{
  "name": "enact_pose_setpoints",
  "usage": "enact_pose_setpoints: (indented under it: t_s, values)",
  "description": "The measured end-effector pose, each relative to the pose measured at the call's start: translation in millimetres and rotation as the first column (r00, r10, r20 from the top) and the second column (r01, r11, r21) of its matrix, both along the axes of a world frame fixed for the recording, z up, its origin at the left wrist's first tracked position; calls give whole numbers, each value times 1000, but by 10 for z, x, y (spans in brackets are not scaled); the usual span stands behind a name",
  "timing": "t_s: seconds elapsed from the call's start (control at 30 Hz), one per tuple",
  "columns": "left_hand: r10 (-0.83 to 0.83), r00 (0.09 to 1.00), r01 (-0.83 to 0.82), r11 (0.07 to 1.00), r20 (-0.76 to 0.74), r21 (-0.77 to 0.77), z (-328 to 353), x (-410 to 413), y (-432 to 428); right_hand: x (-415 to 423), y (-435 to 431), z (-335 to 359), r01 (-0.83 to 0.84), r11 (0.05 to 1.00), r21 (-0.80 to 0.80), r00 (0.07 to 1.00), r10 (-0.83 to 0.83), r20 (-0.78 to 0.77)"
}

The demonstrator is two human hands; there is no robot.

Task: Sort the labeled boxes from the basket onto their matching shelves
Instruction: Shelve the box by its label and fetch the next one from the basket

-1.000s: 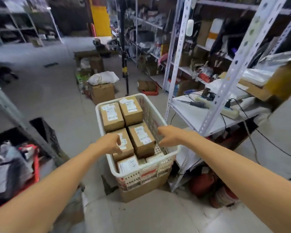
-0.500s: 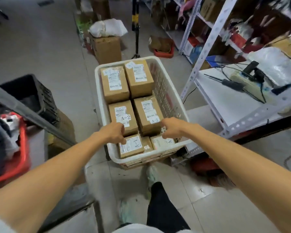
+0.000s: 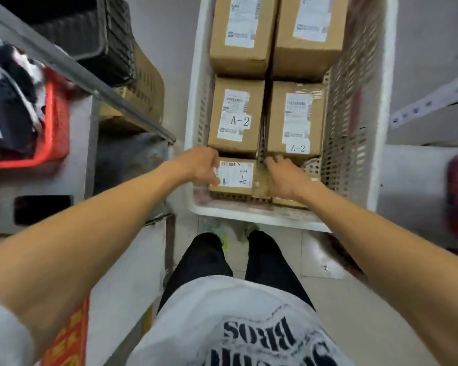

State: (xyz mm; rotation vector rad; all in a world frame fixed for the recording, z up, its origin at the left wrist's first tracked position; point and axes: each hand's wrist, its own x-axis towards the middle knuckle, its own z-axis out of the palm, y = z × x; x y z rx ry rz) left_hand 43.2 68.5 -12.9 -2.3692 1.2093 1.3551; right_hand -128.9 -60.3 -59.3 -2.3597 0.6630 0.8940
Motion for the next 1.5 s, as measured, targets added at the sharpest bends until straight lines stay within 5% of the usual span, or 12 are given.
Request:
enact_pose_setpoints:
  t_s: [0.33,0.47,0.67,0.73,0.83,1.0,1.07,1.2,1.3,1.5]
  values:
    - [231,968,-239,968,-96,-75,-821,-192,-70,331,374,-1070,-314,927,-204,945,326,26]
    - [243,964,-256,958,-104,-127,-880,-294,-90,446,502,-1231,-274,903,-332,956,294,13]
    - [268,958,-283,942,-104,-178,-627,-146,-88,422,404,-841,-195,952,-235,976,211,46]
    - [356,927,-376,893,-120,-247,-428,-81,-115,388,313,-506,-223,959,-175,964,244,107]
    - [579,796,-591,683,-175,-429,-24,43,-213,461,132,106,-266,946,-183,917,307,254]
    - [666,736,-534,458,-124,-711,704,370,-423,841,-330,997,100,976,-193,884,2,467]
    - [733,665,-578,387,-140,-719,932,500,-548,993,-494,1285,338,935,-106,799,-225,558]
    - [646,512,-816,160,-566,-556,1357,602,-807,1224,-600,1729,586,802,115,513,-477,714]
    - [481,620,-762,181,-620,-621,1643,589,-930,1288,-564,1962,623,742,246,388,-566,727]
    - [305,702,-712,278,-644,-644,1866,720,-942,1128,-514,2186,583,719,377,299,-622,724]
